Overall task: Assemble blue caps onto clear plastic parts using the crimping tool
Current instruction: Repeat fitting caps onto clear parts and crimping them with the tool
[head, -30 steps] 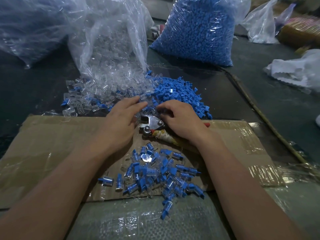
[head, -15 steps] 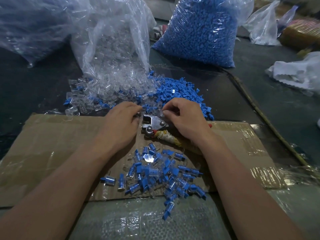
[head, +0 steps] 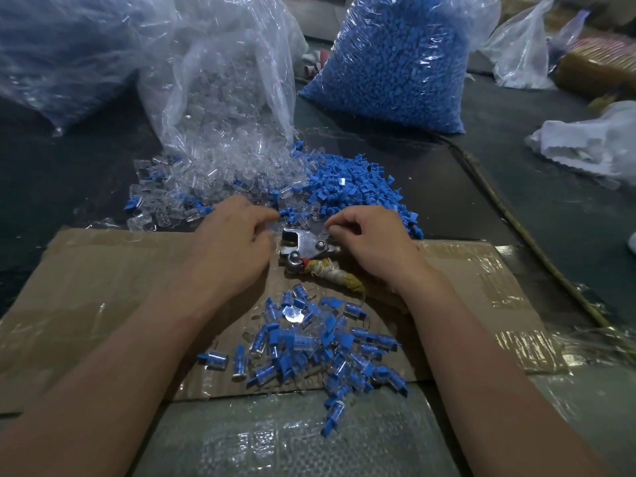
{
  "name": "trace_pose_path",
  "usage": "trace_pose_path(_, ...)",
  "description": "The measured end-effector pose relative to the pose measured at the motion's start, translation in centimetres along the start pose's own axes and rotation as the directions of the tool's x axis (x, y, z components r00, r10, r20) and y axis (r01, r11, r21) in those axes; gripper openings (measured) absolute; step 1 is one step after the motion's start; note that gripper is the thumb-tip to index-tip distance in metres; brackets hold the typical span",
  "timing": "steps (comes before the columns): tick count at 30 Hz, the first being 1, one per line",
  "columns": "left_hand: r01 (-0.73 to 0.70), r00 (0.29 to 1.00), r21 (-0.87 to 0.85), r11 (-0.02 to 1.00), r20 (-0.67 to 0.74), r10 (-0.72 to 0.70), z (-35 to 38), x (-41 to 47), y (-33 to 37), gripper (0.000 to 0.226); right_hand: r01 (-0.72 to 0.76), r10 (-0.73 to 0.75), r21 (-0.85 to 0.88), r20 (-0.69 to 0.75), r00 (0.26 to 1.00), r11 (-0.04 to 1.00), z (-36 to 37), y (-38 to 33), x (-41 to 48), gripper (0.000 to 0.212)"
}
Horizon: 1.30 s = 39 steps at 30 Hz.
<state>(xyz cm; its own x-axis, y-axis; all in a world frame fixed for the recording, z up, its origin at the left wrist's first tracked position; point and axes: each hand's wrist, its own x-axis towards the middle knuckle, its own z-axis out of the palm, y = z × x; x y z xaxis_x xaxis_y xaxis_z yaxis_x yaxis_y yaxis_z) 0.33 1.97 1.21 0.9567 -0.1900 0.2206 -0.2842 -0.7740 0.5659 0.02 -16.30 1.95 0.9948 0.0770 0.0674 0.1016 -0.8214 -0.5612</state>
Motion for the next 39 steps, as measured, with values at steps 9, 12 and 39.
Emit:
trace_pose_path(9, 0.032, 0.999, -0.116, 0.993, -0.011, -0.033, -0.4, -0.2, 0.3, 0.041, -0.135, 0.105, -0.122, -0.228, 0.968, 0.983, -0.8, 1.2, 0.4, 0.026)
trace_pose_path(12, 0.029, 1.0, -0.159, 0.987, 0.006, -0.029, -0.4, -0.2, 0.4, 0.033, -0.223, 0.185, -0.234, -0.174, 0.967, 0.946, -1.0, 2.0, 0.5, 0.034)
trace_pose_path(39, 0.166, 0.983, -0.698, 0.697, 0.063, -0.171, -1.4, -1.3, 1.9, 0.017, 0.124, -0.013, 0.442, -0.247, 0.969, 0.888, -1.2, -1.2, -1.4, 0.026)
